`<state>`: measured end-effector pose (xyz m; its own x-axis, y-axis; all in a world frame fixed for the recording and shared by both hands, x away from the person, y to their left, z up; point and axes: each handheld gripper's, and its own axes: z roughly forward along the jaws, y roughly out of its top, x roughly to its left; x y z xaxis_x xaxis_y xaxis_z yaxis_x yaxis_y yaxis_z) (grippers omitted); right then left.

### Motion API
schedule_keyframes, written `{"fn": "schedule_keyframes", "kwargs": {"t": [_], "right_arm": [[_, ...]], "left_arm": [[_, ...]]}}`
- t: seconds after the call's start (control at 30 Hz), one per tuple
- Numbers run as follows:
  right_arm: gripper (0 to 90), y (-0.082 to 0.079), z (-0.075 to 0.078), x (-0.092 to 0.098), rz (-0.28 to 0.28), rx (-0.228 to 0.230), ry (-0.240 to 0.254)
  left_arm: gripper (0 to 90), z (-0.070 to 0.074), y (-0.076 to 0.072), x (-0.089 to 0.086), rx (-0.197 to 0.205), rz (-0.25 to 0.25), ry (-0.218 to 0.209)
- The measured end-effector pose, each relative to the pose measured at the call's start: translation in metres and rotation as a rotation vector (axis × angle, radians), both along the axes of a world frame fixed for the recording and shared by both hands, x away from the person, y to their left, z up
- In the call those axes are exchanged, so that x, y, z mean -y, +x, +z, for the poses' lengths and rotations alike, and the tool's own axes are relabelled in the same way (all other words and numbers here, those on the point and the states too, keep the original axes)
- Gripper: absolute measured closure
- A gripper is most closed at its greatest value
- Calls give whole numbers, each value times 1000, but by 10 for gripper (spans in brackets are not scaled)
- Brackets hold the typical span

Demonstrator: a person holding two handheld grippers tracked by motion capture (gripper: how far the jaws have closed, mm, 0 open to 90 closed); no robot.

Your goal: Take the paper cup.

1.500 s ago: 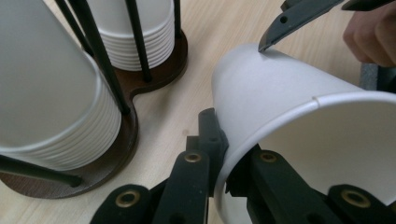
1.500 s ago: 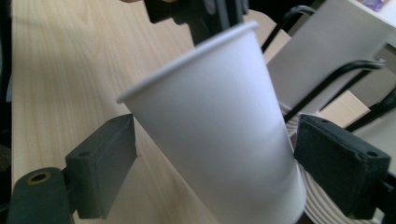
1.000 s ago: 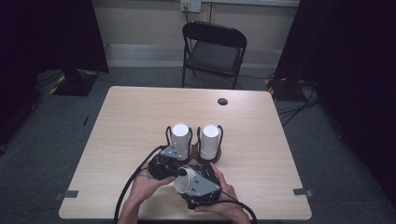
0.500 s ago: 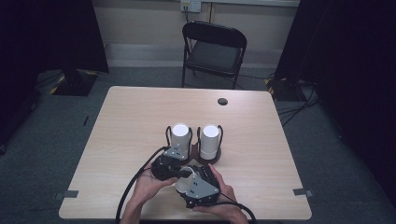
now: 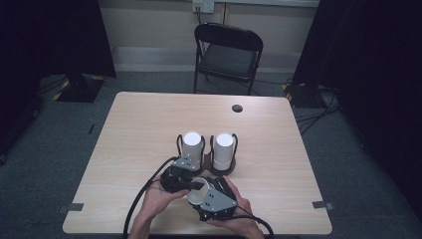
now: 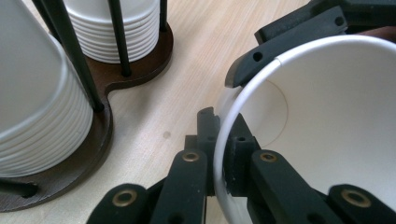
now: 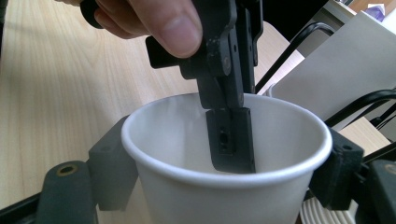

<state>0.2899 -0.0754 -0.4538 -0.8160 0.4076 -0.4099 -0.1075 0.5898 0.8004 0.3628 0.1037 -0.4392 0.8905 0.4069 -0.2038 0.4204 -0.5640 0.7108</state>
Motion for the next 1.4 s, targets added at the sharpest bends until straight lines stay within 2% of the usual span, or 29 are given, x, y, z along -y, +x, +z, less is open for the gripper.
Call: {"fn": "schedule_keyframes", "kwargs": {"t": [0.1,0.13,0.23,0.3,0.37,0.57,0.8,0.83,0.9,1.0,1.03,1.13,1.3,1.33,1.37,1.4], "right_arm": [[230,1,0,0,-6,0,11],[231,1,1,2,-14,-9,27],[231,2,2,2,-17,-3,28],[234,2,2,4,-27,-6,44],[234,3,2,5,-32,-11,52],[235,6,3,10,-62,-48,92],[235,8,1,13,-83,-75,119],[235,9,0,15,-95,-83,134],[235,9,0,16,-98,-88,140],[234,12,0,19,-111,-106,145],[234,12,0,20,-118,-108,148],[234,13,-1,24,-130,-111,167],[235,12,-3,30,-144,-111,176],[234,12,-2,32,-149,-112,185],[234,12,-2,33,-152,-117,192],[234,13,-1,35,-156,-112,200]], "left_arm": [[869,0,1,-1,-14,14,-13],[867,0,0,-1,-6,22,-27],[863,0,0,-1,-1,28,-32],[858,0,-1,-1,14,36,-54],[848,0,-1,-2,21,37,-58],[807,-3,-2,-5,33,70,-139],[762,-6,-2,-6,54,90,-169],[758,-7,-2,-7,43,100,-196],[754,-7,-2,-8,42,106,-207],[724,-7,-3,-10,74,128,-229],[701,-8,-3,-12,85,137,-244],[670,-11,-5,-18,83,159,-307],[584,-12,-6,-19,112,186,-332],[559,-11,-8,-18,143,201,-343],[535,-11,-8,-18,143,201,-343],[503,-10,-10,-18,174,212,-348]]}}
